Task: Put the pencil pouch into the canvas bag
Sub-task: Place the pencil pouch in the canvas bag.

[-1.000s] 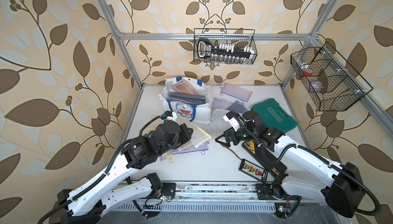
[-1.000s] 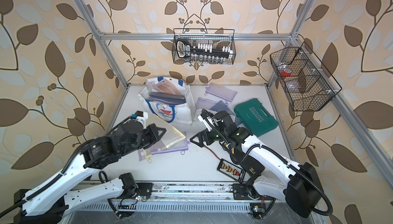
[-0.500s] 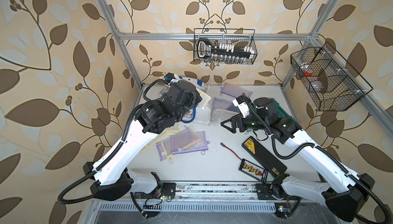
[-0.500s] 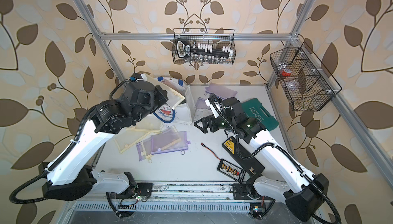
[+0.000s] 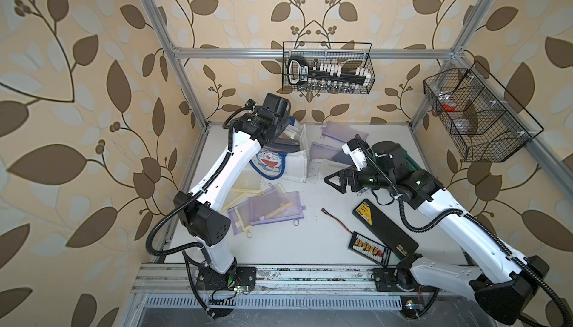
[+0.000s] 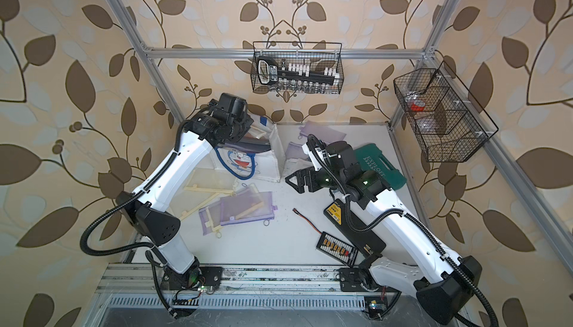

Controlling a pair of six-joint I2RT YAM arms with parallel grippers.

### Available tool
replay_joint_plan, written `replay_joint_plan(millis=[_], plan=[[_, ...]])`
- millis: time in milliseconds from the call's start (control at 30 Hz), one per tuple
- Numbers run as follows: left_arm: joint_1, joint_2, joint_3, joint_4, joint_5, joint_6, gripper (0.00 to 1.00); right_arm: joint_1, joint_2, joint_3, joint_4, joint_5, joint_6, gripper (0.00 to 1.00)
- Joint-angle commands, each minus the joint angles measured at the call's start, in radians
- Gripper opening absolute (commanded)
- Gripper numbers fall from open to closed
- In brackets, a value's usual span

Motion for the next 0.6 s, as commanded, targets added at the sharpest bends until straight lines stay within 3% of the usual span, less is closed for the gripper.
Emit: replay_joint_plan(millis=[0, 367, 567], plan=[[0.002, 0.025, 0.090, -0.076, -0.013, -0.052, 0.00, -0.008, -0.012, 0.031, -0.024, 0.021, -0.008, 0.99], [0.012, 0.071, -0.043, -0.075, -0.009, -0.154, 0.00, -0.026, 0.004, 0.017, -0.009, 0.002, -0.016, 0.99], [0.027, 0.150, -0.015, -0.041, 0.006, -0.091, 0.00, -0.033, 0.009, 0.018, -0.014, -0.004, -0.024, 0.99]])
